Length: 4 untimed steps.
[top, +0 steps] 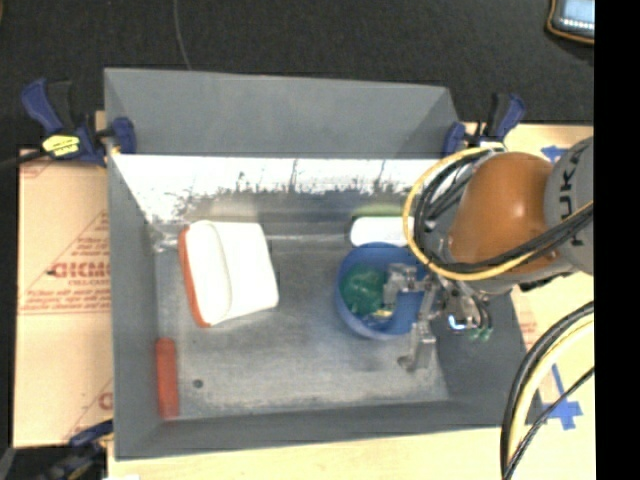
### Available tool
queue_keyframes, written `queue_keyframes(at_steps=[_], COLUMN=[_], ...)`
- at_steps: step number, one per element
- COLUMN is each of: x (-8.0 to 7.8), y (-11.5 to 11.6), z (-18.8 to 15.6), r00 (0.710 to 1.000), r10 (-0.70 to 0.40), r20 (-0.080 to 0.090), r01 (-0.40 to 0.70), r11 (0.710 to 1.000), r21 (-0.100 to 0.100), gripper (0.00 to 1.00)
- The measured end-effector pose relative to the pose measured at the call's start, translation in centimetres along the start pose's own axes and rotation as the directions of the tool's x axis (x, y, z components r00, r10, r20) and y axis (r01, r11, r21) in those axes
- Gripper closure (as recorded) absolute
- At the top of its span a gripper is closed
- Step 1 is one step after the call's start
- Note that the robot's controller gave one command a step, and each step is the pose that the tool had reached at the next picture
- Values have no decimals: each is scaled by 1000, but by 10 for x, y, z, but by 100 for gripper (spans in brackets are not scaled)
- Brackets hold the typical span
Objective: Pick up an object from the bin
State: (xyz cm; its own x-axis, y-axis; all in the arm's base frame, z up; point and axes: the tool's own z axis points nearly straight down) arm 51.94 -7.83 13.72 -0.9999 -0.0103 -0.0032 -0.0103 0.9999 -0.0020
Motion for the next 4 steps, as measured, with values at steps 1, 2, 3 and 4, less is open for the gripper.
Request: queue_keyframes(at_steps=[1, 2, 3, 4], x=[0, 6, 5, 5], y=[0, 32, 14, 14], z=[0, 38, 37, 37], r00=[1000, 987, 998, 998], r10=[0, 158, 65, 63], r20=[0, -2, 4, 4], r01=[0, -158, -65, -63], r11=[1000, 987, 998, 998], r21=[0, -1, 1, 1], gripper=[0, 0, 100, 100])
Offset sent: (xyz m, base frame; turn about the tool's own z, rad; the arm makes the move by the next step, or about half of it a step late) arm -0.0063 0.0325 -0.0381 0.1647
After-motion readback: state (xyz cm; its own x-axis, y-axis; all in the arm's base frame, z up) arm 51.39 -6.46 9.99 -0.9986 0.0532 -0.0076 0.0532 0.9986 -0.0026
